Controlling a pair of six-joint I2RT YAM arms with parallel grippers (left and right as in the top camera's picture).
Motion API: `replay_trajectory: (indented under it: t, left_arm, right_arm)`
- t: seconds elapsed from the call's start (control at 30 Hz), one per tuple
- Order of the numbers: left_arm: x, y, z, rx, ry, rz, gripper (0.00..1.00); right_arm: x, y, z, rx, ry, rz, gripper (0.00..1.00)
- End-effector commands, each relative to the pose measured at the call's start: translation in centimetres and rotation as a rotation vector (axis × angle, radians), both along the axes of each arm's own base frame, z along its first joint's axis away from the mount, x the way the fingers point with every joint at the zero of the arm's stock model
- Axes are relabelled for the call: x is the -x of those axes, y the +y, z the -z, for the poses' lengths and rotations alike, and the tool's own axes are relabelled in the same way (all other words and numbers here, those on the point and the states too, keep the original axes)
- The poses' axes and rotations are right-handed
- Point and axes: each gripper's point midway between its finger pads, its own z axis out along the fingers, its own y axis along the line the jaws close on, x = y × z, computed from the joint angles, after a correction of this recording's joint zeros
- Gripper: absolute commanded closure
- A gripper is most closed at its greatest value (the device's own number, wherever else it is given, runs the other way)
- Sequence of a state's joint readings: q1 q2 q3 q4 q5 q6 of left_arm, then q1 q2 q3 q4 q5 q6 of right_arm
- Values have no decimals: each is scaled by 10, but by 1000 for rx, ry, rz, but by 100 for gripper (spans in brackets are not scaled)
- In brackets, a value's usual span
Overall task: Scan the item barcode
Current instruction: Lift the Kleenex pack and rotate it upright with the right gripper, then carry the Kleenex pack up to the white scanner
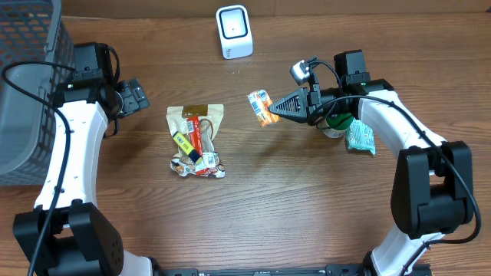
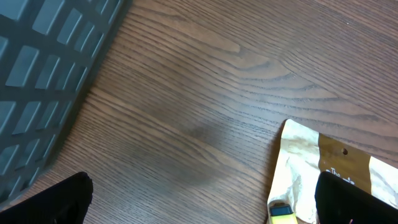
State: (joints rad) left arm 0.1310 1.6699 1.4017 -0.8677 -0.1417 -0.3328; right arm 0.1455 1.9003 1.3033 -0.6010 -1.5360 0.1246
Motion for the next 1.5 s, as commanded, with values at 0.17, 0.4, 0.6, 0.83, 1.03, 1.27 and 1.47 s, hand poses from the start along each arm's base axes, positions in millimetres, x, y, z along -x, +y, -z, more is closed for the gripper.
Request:
replay_trajectory:
  t: [0.17,0.4,0.6,0.83,1.03,1.27,1.47]
  left_arm:
    - [-4,-1,-12,-8,-31,21,0]
    - [-4,-1,-12,-8,-31,21,0]
    - [-4,-1,-12,-8,-31,21,0]
    - [-4,-1,-12,-8,-31,21,0]
    - [-4,-1,-12,-8,-31,21,0]
    - [-4,-1,-12,-8,-31,21,0]
    - [-4,-1,-12,-8,-31,21,0]
  right_arm:
    - [1,-1,-23,-39,-53,-14,96]
    - [1,-1,-23,-38,-49,-14,96]
    - [1,0,-23,-40,-63,-14,96]
    - [0,0,-24,-41,-72,-14,96]
    - [-6,0,-9,46,-65,28,96]
    - [-22,-15,71,522,78,215,96]
    - [-31,-34,115,844,136,363,96]
